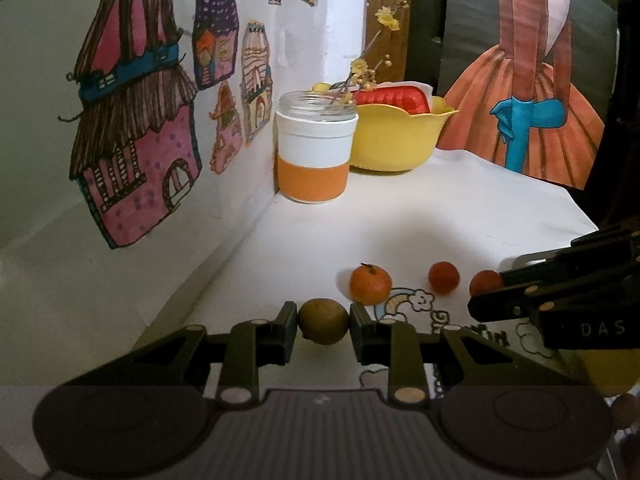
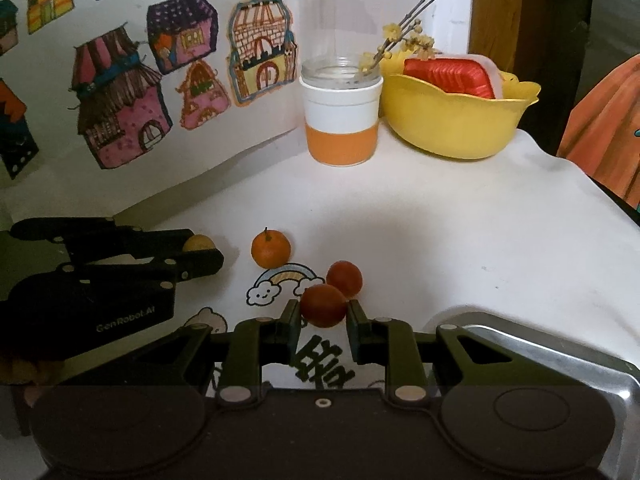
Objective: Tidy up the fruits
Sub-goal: 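Carry the brown fruit and the cherry tomato over the metal tray with both tools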
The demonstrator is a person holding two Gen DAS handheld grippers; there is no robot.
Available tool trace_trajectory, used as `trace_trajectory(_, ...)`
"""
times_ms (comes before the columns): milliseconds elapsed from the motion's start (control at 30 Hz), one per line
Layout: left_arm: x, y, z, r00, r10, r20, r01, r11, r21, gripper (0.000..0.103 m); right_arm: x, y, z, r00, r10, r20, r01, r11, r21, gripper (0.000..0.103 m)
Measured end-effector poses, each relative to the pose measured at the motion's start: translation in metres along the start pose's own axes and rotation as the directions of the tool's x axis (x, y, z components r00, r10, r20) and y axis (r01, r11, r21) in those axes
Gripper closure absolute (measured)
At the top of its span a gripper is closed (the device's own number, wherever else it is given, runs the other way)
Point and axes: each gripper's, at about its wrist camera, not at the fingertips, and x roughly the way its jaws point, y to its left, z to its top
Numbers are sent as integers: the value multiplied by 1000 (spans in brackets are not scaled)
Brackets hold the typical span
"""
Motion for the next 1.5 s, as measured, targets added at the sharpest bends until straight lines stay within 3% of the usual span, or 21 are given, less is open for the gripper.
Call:
trace_trajectory(367,-24,-22,2,999,-33,20,33,999,18,72,-37,-10,-12,999,-9,49,7,999,39,77)
trace_trajectory(700,-39,-61,10,996,-79,46,76,996,48,72,-83,-39,-30,993,-75,96,67,994,87,77)
trace_trajectory(1100,-35,-124,20,985,-166,45,161,983,85,72,-123,-82,-63,980,-166,108,148,976,162,77)
trace_trajectory(1500,-20,-162,20,981,-196,6,194,976,100,72,-134,-109,-94,969,-224,102,201,959,199,77)
